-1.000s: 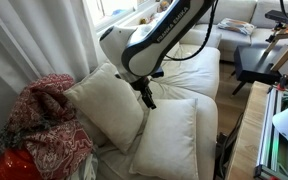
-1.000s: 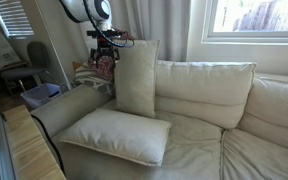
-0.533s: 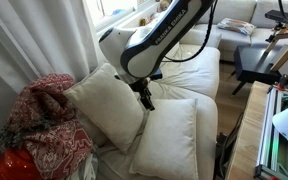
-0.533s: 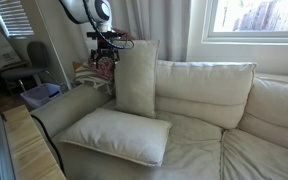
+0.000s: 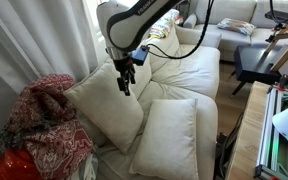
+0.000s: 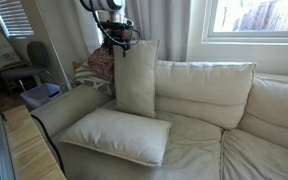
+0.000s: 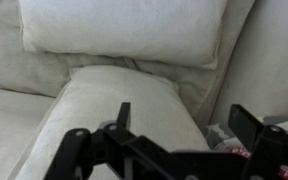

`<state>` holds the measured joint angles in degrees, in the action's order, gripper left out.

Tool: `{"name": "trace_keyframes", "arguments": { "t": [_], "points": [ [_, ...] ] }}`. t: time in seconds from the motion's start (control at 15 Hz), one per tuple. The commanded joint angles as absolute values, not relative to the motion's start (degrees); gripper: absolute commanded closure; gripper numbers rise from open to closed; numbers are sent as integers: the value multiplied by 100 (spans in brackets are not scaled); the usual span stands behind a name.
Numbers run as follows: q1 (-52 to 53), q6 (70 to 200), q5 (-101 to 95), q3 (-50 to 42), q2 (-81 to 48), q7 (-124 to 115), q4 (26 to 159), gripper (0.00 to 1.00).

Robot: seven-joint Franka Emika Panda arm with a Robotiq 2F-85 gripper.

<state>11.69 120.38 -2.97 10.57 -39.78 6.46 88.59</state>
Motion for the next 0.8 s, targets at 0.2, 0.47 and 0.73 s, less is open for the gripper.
{"name": "trace_keyframes", "arguments": {
  "t": [0.2,0.47,0.73],
  "points": [
    [1006,12518,581,946,-4418,-233,7957,0],
    [1042,12474,495,912,-4260,-135,8080,0],
    [1063,12406,659,885,-4419,-523,7895,0]
  ]
}}
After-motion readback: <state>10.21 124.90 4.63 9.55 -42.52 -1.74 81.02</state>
